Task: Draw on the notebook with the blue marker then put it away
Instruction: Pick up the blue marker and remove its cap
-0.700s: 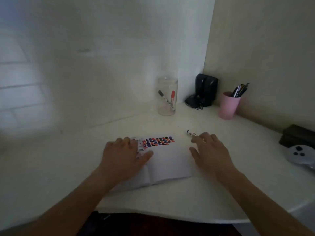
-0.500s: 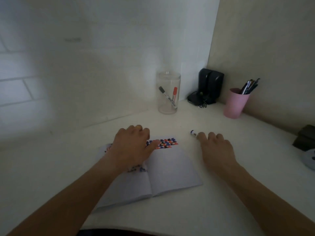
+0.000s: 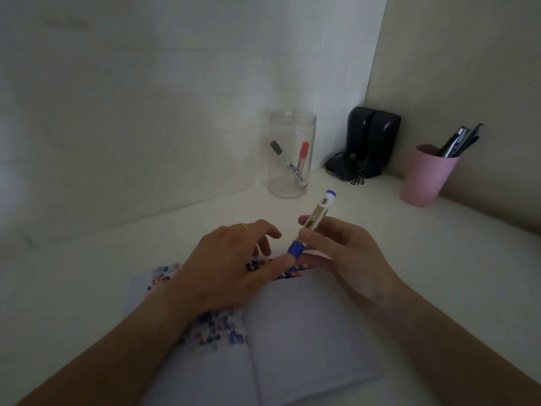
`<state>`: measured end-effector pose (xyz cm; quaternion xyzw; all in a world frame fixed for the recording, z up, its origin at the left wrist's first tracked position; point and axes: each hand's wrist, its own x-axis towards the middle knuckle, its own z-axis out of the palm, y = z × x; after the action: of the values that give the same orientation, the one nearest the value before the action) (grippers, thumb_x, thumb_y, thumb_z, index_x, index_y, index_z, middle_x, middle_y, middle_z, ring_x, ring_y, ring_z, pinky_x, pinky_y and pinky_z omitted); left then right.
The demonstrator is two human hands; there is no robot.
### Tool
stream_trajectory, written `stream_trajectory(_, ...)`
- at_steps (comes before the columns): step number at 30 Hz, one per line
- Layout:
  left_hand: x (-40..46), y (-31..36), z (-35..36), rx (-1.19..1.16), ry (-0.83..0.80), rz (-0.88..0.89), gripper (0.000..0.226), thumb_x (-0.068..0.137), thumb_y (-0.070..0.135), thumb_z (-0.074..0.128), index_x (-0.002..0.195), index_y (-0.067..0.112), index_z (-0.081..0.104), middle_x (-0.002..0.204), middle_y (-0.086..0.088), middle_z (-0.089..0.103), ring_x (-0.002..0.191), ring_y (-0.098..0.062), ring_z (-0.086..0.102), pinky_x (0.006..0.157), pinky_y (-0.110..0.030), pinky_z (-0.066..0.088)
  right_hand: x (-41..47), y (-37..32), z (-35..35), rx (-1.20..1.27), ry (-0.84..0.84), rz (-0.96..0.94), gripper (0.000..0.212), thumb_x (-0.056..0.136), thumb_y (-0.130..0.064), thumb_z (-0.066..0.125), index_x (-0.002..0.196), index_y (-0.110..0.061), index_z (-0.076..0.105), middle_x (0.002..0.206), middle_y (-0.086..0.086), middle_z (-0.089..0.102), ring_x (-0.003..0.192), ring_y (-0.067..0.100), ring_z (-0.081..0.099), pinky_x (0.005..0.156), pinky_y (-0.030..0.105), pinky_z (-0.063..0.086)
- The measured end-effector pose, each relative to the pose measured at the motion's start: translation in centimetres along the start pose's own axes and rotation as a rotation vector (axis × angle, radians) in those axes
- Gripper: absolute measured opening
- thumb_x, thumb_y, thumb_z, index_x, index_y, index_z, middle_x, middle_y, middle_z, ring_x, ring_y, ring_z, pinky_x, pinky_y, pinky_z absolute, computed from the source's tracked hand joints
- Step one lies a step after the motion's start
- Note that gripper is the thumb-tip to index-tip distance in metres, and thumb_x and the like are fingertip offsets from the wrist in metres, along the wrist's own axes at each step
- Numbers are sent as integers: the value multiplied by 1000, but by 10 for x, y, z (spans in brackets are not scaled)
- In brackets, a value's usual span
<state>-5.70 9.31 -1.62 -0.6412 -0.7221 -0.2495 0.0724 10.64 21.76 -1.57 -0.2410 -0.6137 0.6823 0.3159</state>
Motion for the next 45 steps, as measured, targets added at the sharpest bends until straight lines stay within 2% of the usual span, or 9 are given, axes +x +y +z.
stream_trajectory(3,1,0,3,109,32,98,48,84,74,43,107,35,58,84,18,65,69,-2,55,67,-12,34,2,4,-3,16,1,-1,24,90,-11,71,109,2,70,103,19,76,93,27,78,83,34,63)
stream_trajectory(6,-1,0,5,158,93,173,35,90,60,48,102,30,62,75,14,63,60,-7,51,62,-20,32,1,6,-1,50,-21,-38,18,89,-11,70,101,2,70,87,14,77,78,22,76,71,28,62)
stream_trajectory(10,0,3,0,157,121,226,36,93,51,43,103,22,63,74,7,66,57,-9,51,64,-21,31,-1,8,4,-35,-11,-109,15,90,-18,69,96,-5,73,71,10,69,62,21,60,55,26,52)
stream_trajectory(17,-2,12,-1,128,131,218,39,95,47,42,102,16,64,76,4,68,54,-14,53,63,-21,33,-6,9,10,-8,4,-180,26,84,-25,71,82,0,73,63,11,68,53,17,59,50,24,51)
stream_trajectory(24,0,18,-7,91,-21,189,32,103,43,24,91,22,45,68,12,44,57,-12,46,56,-24,34,-8,6,14,-35,12,-246,28,85,-29,68,75,-2,71,58,8,62,48,16,51,46,22,45)
stream_trajectory(29,0,20,-8,-22,-58,181,33,104,43,23,87,23,43,65,7,48,57,-12,46,60,-28,36,-11,3,19,31,12,-235,27,87,-25,66,72,-2,69,55,6,59,45,13,49,43,21,44)
stream_trajectory(37,-10,24,-16,-177,-1,177,51,105,40,24,97,4,60,74,-12,66,63,-28,60,68,-37,40,-14,0,24,93,-26,-208,24,90,-18,63,76,0,70,53,5,60,46,12,51,43,22,43)
stream_trajectory(41,-15,12,-31,-331,-46,143,34,106,33,20,97,16,48,84,15,46,69,-7,45,65,-32,37,-11,-7,1,205,91,-167,21,86,-25,64,76,-8,71,55,2,55,49,12,46,47,24,37)
stream_trajectory(45,-18,-5,-30,-233,-46,102,37,106,39,21,104,14,49,97,1,52,80,-18,49,72,-32,39,-11,-3,-13,90,181,-153,23,86,-30,66,83,-9,75,60,4,55,54,13,46,49,26,39)
